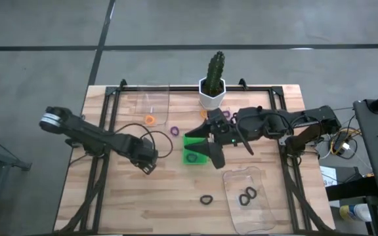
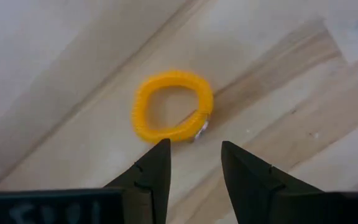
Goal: Sort spring keychains
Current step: Put the left yellow spring keychain into the top transparent bin, then put the black spring keychain into the bottom transparent bin
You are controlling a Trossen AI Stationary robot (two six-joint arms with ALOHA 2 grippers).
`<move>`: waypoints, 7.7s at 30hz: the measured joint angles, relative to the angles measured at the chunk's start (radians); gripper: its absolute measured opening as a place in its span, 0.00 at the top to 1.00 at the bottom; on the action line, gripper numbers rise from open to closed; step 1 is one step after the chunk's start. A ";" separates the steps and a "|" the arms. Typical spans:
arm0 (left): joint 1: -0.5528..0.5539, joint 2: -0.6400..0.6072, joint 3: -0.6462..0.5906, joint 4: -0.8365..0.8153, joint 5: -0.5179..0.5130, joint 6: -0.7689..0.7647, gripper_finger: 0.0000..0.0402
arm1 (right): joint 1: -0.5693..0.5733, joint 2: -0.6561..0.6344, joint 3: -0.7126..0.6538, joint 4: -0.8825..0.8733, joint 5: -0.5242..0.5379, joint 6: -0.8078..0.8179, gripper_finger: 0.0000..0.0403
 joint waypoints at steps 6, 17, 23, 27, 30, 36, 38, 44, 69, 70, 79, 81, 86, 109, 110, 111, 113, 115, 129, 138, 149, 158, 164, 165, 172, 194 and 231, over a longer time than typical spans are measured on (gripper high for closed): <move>-0.003 0.015 -0.104 0.182 0.077 -0.025 0.67 | 0.000 0.000 0.000 -0.019 0.000 0.003 0.42; -0.007 0.019 -0.138 0.200 0.097 0.003 0.70 | 0.000 0.000 0.000 -0.019 0.000 0.008 0.42; -0.031 -0.005 -0.058 0.198 0.089 0.055 0.97 | 0.000 0.000 0.000 -0.019 0.000 0.008 0.42; -0.042 -0.024 0.013 0.175 0.043 0.065 1.00 | 0.000 0.000 0.000 -0.019 0.000 0.008 0.42; -0.052 -0.027 0.068 0.115 -0.010 0.108 1.00 | 0.000 0.000 0.000 -0.021 0.000 0.008 0.42; -0.040 -0.016 0.049 0.103 -0.032 0.180 0.97 | 0.000 0.000 0.000 -0.026 0.000 0.007 0.42; -0.036 -0.013 0.017 0.103 -0.023 0.179 0.94 | 0.000 0.000 0.000 -0.026 0.000 0.007 0.42; -0.037 -0.016 -0.067 0.165 -0.023 0.194 0.76 | 0.000 0.000 0.000 -0.026 0.000 0.008 0.42; -0.056 -0.139 0.103 0.192 -0.036 0.207 1.00 | 0.011 0.000 -0.001 -0.026 0.000 0.015 0.42; -0.055 -0.145 0.128 0.160 -0.061 0.214 1.00 | 0.012 0.000 -0.001 -0.026 0.000 0.013 0.42; -0.022 -0.147 0.101 -0.021 -0.134 0.215 0.94 | 0.014 0.000 -0.001 -0.026 0.000 0.010 0.42; -0.021 -0.146 0.063 -0.018 -0.107 0.215 0.89 | 0.017 0.000 -0.001 -0.026 0.000 0.007 0.42; -0.019 -0.145 -0.017 -0.001 -0.090 0.211 0.73 | 0.031 0.000 -0.001 -0.037 0.000 0.008 0.42; 0.100 -0.142 -0.279 0.242 -0.025 0.320 0.58 | 0.032 0.001 -0.001 -0.040 0.003 0.019 0.42; 0.100 -0.143 -0.285 0.244 -0.023 0.320 0.60 | 0.032 0.001 -0.001 -0.040 0.003 0.019 0.42; 0.100 -0.143 -0.286 0.243 -0.024 0.320 0.63 | 0.032 0.001 -0.001 -0.040 0.003 0.019 0.42; 0.100 -0.143 -0.280 0.232 -0.020 0.318 0.76 | 0.032 0.001 -0.001 -0.040 0.002 0.019 0.42; 0.098 -0.139 -0.256 0.233 0.027 0.308 0.92 | 0.032 0.001 -0.001 -0.040 0.002 0.019 0.42; 0.039 -0.175 0.274 0.227 -0.125 0.373 0.99 | 0.040 0.001 -0.001 -0.040 0.002 0.019 0.42; 0.175 -0.175 0.490 0.015 -0.479 0.611 1.00 | 0.041 0.001 -0.001 -0.037 0.002 0.016 0.42; 0.576 -0.166 0.334 0.135 -0.458 0.682 0.99 | 0.040 0.001 -0.001 -0.037 0.030 0.017 0.42; 0.844 -0.161 0.121 0.213 -0.098 0.538 0.99 | 0.040 0.001 -0.001 -0.033 0.054 0.019 0.42; 0.859 -0.163 0.088 0.288 -0.018 0.526 0.88 | 0.040 0.001 -0.001 -0.033 0.056 0.019 0.42; 0.859 -0.163 0.087 0.305 -0.003 0.526 0.84 | 0.040 0.001 -0.001 -0.033 0.059 0.019 0.42; 0.857 -0.163 0.125 0.347 0.022 0.549 0.66 | 0.038 0.001 -0.001 -0.057 0.130 0.019 0.42; 0.569 -0.206 0.289 0.338 0.206 0.556 0.61 | 0.071 0.001 -0.001 -0.518 0.046 0.252 0.42; 0.124 -0.476 0.295 0.429 -0.015 0.209 0.61 | 0.174 0.532 -0.001 -0.643 -0.212 0.094 0.43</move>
